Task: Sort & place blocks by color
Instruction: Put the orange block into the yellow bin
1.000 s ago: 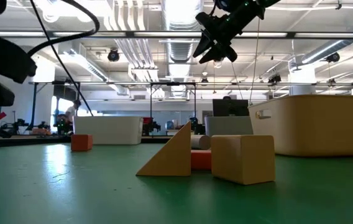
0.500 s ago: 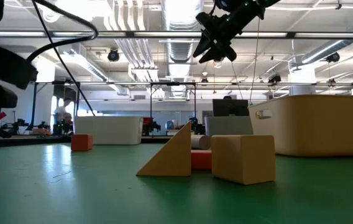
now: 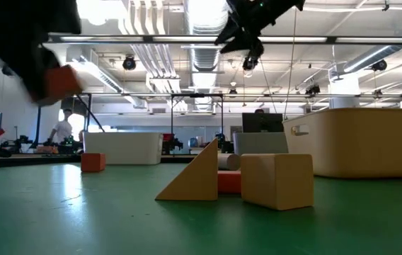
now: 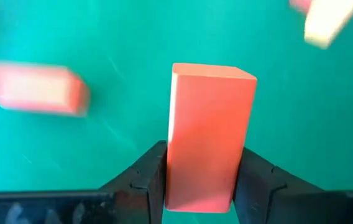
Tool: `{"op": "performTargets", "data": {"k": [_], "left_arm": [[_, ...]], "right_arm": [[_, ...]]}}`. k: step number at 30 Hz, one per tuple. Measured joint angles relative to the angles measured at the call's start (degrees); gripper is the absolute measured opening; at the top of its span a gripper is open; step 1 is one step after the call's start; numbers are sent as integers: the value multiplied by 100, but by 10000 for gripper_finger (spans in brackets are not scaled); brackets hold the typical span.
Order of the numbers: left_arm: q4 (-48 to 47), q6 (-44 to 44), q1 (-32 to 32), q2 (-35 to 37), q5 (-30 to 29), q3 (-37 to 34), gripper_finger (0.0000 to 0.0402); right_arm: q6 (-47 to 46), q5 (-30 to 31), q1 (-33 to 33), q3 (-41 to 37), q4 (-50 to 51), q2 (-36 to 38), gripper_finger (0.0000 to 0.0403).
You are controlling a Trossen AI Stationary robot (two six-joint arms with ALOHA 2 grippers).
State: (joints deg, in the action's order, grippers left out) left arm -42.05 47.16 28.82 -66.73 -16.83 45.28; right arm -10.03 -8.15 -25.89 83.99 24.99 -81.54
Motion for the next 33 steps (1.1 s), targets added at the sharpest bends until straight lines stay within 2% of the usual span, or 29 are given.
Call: {"op": "performTargets", "data": {"k": [3, 6, 12, 16, 20, 25, 30, 33], "left_arm": [[163, -573, -428, 468, -407, 0, 117], [706, -1231, -936, 823, -502, -14, 117], [2443, -2578, -1715, 1229, -497, -98, 117], [3782, -3113, -2090, 1287, -494, -240, 117], [5093, -3369, -2294, 1277, -458, -450, 117], [5630, -3439, -2362, 1083, -417, -502, 117], [6469, -3558, -2363, 762, -156, -492, 117], [6885, -3576, -2416, 560, -9, -492, 117]], "right_arm": [[18, -222, 320, 0, -98, 9, 156], [18, -259, 738, -4, -297, -18, 152], [252, -495, 1531, -22, -1215, -22, 144], [192, -469, 1661, -22, -1557, -22, 157], [117, -414, 1640, -22, -1554, -29, 185], [66, -699, 1661, -50, -1808, -41, 215], [32, -745, 1650, -55, -2003, -155, 219], [-177, -1048, 1650, -55, -2148, -289, 219]]}}
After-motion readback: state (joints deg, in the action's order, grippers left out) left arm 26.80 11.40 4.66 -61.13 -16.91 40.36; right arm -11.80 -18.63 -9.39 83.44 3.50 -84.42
